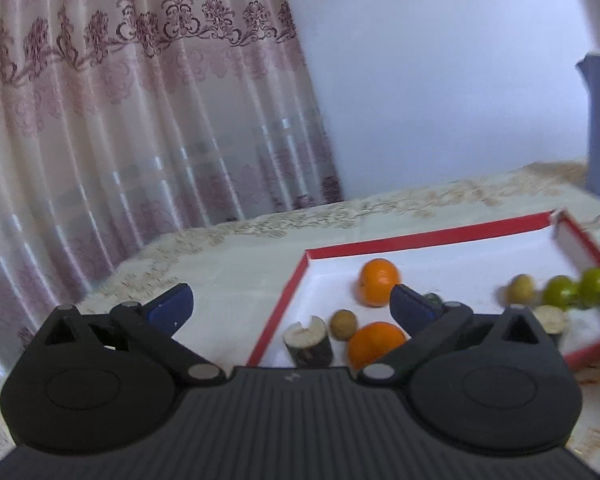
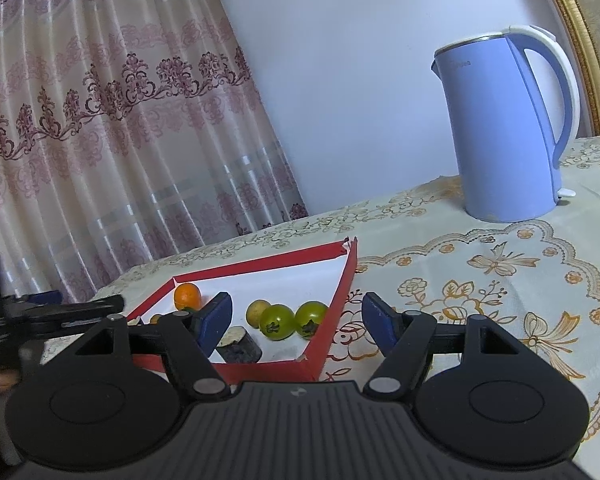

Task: Organize fruits
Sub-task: 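Lift the left gripper away from the tray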

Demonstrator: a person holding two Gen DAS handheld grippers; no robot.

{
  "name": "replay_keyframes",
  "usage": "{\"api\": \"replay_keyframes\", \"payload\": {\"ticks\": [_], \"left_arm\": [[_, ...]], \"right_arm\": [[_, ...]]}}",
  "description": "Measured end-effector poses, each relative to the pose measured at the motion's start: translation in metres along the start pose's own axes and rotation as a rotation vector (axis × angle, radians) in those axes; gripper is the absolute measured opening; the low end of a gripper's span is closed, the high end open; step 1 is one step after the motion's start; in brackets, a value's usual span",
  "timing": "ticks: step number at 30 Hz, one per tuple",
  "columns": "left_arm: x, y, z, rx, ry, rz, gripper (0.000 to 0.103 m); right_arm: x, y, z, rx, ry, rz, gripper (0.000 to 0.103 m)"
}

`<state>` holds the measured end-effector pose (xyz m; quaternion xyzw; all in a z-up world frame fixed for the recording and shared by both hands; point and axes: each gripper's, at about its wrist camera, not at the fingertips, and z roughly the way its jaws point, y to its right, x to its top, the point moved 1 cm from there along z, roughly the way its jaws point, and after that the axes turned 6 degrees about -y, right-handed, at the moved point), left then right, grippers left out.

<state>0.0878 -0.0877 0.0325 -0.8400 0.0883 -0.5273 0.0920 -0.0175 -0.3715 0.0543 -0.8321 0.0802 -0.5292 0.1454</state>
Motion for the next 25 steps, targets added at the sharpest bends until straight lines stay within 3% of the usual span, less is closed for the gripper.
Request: {"api": "replay_keyframes", "payload": {"ticks": [7, 11, 17, 25], "left_arm": [[-0.013, -0.030, -0.028, -0.112, -0.049, -0.104, 0.103], [-0.026, -0.043, -0.039, -0.151, -0.076, -0.130, 0.103], [-0.048, -0.054, -0.053, -0.104, -0.090, -0.115, 0.103], [-0.064, -0.067, -0.073, -0.107, -0.071, -0.119, 0.103]], "right_arm": [[-0.001, -0.003, -0.004, -0.017, 0.011, 0.002, 0.072], [-0.003, -0.017, -0.010, -0.034, 0.018, -0.027, 0.081], [-0.017, -0.045, -0.017, -0.007, -0.003, -0.071, 0.082], [-0.033, -0.073, -0.023, 0.028, -0.023, -0.090, 0.082]]}}
